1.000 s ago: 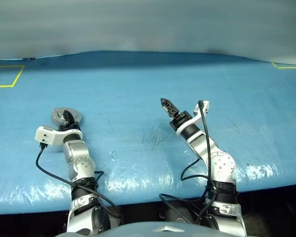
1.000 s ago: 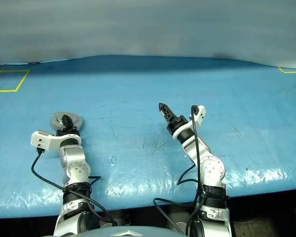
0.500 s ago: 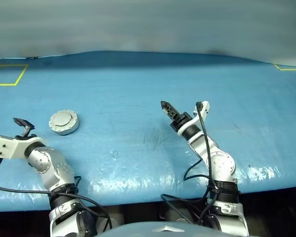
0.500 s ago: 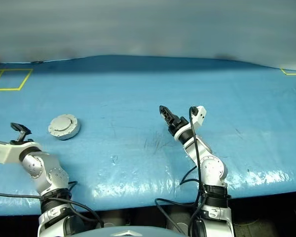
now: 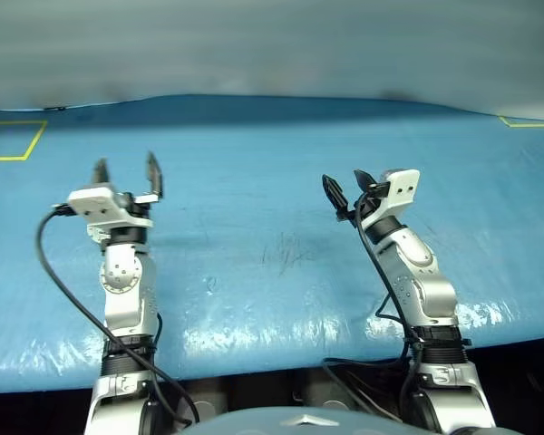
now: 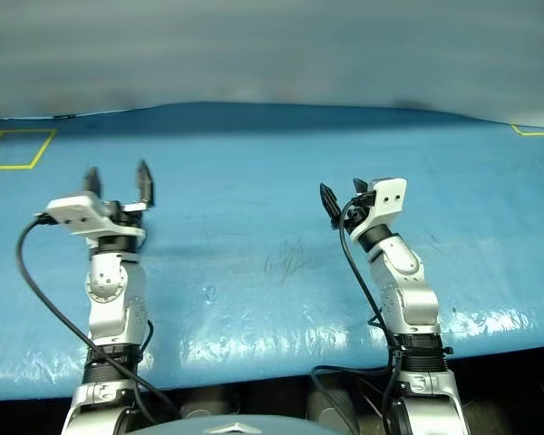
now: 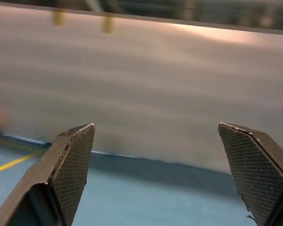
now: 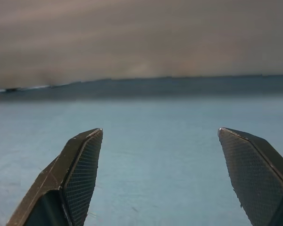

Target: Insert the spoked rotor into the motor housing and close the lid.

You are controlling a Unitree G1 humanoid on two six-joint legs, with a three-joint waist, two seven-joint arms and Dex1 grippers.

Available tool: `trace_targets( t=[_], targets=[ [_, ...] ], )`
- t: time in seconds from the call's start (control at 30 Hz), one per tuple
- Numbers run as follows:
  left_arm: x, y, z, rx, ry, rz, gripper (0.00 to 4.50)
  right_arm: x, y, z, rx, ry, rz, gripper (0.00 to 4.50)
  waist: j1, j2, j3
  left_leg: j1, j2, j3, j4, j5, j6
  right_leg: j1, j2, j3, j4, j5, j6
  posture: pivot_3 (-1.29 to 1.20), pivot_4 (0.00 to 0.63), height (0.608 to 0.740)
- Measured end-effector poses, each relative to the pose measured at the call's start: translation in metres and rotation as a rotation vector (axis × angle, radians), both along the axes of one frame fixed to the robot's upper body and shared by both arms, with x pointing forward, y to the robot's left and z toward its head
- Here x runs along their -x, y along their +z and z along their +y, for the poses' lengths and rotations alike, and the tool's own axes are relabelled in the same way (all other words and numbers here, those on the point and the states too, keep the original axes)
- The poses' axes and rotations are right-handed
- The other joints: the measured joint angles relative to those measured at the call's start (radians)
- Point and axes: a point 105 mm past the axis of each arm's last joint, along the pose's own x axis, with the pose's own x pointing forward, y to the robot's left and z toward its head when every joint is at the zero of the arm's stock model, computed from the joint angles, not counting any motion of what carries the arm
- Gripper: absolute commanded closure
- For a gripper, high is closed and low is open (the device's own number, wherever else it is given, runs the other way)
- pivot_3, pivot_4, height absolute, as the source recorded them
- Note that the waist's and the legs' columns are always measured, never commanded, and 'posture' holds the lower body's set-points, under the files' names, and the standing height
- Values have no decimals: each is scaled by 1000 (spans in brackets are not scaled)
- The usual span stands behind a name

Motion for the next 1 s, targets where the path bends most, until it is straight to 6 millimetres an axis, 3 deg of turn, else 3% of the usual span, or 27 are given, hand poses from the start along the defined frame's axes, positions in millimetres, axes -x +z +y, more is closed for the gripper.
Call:
trace_targets(
  t=[0.23, 0.43, 0.47, 0.6, 1.0],
  targets=[
    [10, -44, -53, -212, -386, 202, 41, 6, -19, -17, 190, -2, 23, 368, -3, 0, 0, 2, 1, 2, -1, 0, 0, -1, 2, 3, 1, -1, -1, 0, 150, 740],
    [30, -83, -76, -321, -612, 379, 9, 14, -39, -7, 251, 90, 66, 206, -1, 0, 0, 2, 1, 4, 0, 0, 0, -2, 2, 7, 1, -2, -3, 0, 150, 740],
    [32, -86, -77, -335, -627, 395, 0, 15, -40, -6, 251, 101, 67, 24, 0, 0, 0, 2, 1, 4, 0, 0, 0, -2, 2, 7, 1, -2, -4, 0, 150, 740],
    [36, -92, -78, -353, -659, 424, 0, 20, -48, 2, 324, 194, 88, 3, 4, 0, 0, 2, 1, 5, 0, 0, 0, -2, 2, 8, 1, -2, -5, 0, 150, 740],
    [38, -93, -79, -366, -659, 430, 0, 15, -51, 3, 371, 186, 75, 3, 7, 0, 0, 2, 1, 6, 1, 0, 0, -2, 2, 8, 1, -2, -4, 0, 150, 740]
  ],
)
